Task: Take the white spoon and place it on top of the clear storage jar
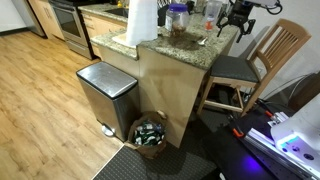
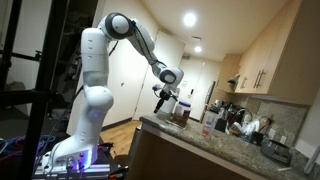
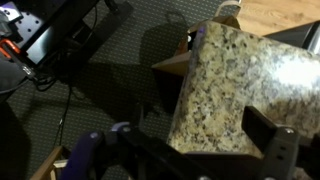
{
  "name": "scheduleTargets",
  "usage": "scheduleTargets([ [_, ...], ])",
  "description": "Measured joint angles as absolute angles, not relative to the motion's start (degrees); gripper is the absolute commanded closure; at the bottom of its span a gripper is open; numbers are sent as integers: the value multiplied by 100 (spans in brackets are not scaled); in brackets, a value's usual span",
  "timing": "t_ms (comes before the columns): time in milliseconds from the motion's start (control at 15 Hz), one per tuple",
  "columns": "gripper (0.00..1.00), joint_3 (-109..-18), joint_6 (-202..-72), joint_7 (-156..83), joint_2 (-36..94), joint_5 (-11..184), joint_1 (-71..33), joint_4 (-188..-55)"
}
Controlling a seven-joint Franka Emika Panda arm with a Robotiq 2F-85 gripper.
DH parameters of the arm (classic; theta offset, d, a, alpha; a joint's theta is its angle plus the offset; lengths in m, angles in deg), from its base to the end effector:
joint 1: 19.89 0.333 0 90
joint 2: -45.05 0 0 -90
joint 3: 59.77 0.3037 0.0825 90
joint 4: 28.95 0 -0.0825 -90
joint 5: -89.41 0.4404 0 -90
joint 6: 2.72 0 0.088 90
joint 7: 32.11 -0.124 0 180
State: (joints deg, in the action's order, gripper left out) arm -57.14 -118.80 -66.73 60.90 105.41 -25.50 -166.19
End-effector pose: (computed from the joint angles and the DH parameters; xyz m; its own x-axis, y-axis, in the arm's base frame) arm 0.4933 -0.0062 0.3591 0.6946 -0.6869 -0.2139 -0.7167 -0.6863 -0.1235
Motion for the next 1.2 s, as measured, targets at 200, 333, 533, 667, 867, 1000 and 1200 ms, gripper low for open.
scheduleTargets([
  [200,0,-5803,-12004,-6880,5722,10584,-2565,-16348],
  [333,0,-5807,-12086,-7033,5711,10512,-2555,-16342],
  [533,0,-5894,-12825,-7671,5556,10531,-2562,-16338],
  [667,0,-5956,-13434,-8026,5393,10522,-2563,-16319],
  [867,0,-5937,-14135,-8648,5105,10110,-2543,-16235],
  [1000,0,-5889,-14486,-9200,4922,9512,-2500,-16192],
  [1200,0,-5897,-14527,-9310,4882,9447,-2450,-16191],
])
